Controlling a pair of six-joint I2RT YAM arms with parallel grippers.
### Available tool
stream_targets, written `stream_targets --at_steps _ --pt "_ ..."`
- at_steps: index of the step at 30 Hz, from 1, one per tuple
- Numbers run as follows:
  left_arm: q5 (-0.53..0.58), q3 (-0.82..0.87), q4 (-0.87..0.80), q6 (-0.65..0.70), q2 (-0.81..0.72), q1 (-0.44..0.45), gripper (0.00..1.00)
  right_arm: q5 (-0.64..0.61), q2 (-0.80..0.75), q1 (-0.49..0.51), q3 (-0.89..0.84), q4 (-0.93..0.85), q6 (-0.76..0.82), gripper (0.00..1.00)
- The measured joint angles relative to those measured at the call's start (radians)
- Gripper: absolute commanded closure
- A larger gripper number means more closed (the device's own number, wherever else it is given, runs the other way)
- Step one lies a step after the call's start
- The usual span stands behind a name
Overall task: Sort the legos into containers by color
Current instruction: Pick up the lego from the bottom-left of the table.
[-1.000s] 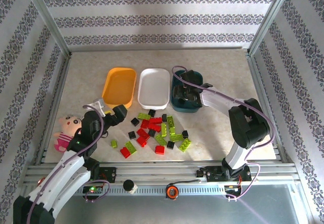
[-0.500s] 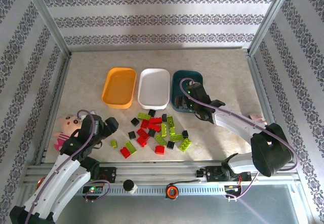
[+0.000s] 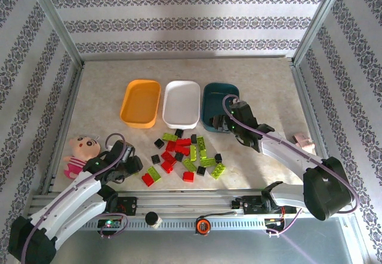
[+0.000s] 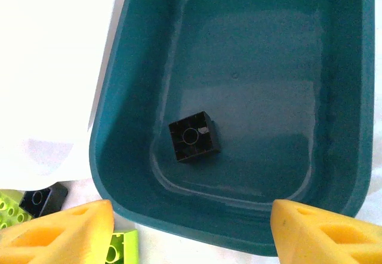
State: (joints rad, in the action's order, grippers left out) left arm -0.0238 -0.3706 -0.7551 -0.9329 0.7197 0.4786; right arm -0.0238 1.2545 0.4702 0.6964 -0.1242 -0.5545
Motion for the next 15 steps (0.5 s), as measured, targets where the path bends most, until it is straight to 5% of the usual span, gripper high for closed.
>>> stream_targets --at_steps 15 --pt "0.029 -0.005 0.036 0.014 0.085 0.032 0.79 0.027 -0.009 -0.024 -0.035 0.015 -0.011 0.30"
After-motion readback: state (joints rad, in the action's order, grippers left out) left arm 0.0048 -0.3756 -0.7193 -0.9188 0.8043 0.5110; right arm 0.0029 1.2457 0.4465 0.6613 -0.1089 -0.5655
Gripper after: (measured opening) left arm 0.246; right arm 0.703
